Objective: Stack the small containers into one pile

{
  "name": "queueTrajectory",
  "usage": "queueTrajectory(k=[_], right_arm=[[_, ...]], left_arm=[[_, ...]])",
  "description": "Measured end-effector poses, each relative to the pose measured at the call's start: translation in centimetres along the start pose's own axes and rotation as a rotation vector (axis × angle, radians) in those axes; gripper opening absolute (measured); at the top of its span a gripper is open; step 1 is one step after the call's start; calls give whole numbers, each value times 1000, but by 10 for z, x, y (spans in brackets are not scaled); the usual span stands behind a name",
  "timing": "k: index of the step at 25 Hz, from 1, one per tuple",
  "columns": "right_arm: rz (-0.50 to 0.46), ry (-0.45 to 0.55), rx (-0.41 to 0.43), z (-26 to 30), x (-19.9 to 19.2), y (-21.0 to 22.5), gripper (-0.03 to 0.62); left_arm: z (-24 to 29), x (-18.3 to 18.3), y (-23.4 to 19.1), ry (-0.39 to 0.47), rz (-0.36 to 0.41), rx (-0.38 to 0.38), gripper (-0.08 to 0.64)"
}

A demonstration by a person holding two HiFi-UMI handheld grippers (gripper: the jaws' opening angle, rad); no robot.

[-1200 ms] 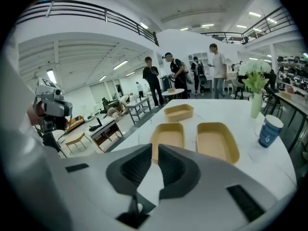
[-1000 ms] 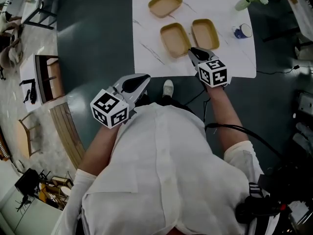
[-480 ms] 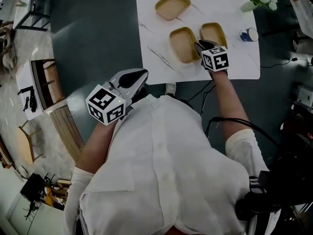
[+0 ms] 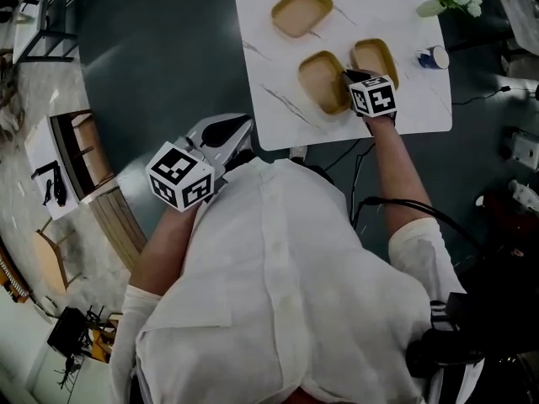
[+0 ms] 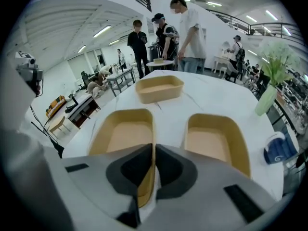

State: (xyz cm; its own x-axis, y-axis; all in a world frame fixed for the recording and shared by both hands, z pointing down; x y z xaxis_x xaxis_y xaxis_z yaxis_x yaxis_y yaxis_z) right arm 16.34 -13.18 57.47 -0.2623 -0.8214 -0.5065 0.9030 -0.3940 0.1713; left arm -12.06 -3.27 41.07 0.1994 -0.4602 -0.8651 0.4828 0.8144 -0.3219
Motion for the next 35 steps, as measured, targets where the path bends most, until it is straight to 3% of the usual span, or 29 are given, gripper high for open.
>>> queueTrajectory(k=[17,27,35], right_arm=[[123,161,139,-71,23,-1,15],[211,238,142,-115,28,65,15],[269,220,116,-117,20,122,15]], left_arm=[[39,20,20,9,41,-70,8],[62,27,47,26,43,-28,8],[72,27,64,49,28,38,8]])
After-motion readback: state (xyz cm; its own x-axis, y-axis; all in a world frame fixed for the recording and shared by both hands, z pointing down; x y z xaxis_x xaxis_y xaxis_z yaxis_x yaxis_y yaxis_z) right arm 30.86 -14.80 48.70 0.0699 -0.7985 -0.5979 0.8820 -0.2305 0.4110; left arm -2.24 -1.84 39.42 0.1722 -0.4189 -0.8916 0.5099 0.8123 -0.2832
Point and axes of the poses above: the fingertips, and each gripper's own axes: z forward along the fingers, y to its right, x out of its top, the point moved 4 cm from there along -z, backward along the fingers, and after that the axes turned 10 degrees about z, right-handed, at the moved point
